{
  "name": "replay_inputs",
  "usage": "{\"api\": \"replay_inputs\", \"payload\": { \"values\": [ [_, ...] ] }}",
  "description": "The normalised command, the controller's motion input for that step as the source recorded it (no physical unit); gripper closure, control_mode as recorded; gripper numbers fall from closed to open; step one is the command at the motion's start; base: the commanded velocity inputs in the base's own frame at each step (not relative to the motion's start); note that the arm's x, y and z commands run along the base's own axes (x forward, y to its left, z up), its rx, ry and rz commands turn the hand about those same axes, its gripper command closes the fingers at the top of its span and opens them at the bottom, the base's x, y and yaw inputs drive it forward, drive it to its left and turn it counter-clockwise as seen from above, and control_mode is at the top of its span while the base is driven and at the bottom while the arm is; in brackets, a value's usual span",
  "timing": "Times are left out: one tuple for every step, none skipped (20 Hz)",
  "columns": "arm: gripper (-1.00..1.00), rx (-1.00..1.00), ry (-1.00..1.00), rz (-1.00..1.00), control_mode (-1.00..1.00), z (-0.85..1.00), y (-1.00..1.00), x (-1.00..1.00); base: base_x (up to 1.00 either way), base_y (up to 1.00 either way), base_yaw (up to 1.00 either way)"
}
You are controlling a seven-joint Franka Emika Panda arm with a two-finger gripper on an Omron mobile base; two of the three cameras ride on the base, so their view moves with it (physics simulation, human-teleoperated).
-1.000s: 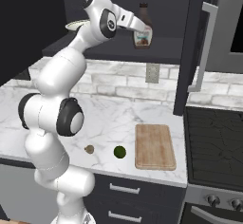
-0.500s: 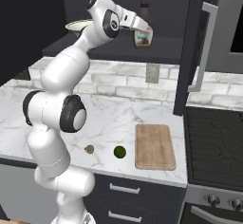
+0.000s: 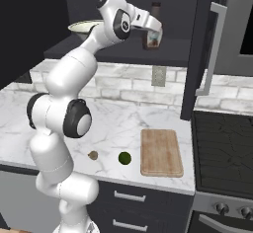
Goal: Open the cabinet. Place the bowl and condiment on the counter. Then place the lime and garlic on the cutting board.
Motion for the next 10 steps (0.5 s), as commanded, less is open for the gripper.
{"api": "replay_inputs", "payload": {
  "values": [
    [1.0,0.0,0.0,-0.02,-1.0,-0.17,-0.34,0.0,0.0,0.0,0.0],
    [1.0,0.0,0.0,-0.03,-1.0,-0.22,-0.42,0.0,0.0,0.0,0.0],
    [1.0,0.0,0.0,-0.03,-1.0,-0.22,-0.44,0.0,0.0,0.0,0.0],
    [1.0,0.0,0.0,-0.03,-1.0,-0.26,-0.44,0.0,0.0,0.0,0.0],
    [1.0,0.0,0.0,-0.04,-1.0,-0.22,-0.44,0.0,0.0,0.0,0.0],
    [1.0,0.0,0.0,-0.05,-1.0,-0.21,-0.36,0.0,0.0,0.0,0.0],
    [1.0,0.0,-0.02,-0.05,-1.0,-0.21,-0.42,0.0,0.0,0.0,0.0],
    [1.0,0.0,-0.1,-0.05,-1.0,-0.22,-0.31,0.0,0.0,0.0,0.0],
    [1.0,0.0,-0.15,-0.06,-1.0,-0.21,-0.31,-0.06,0.0,0.0,0.0],
    [1.0,0.0,-0.23,-0.06,-1.0,-0.16,-0.19,-0.16,0.0,0.0,0.0]
  ]
}}
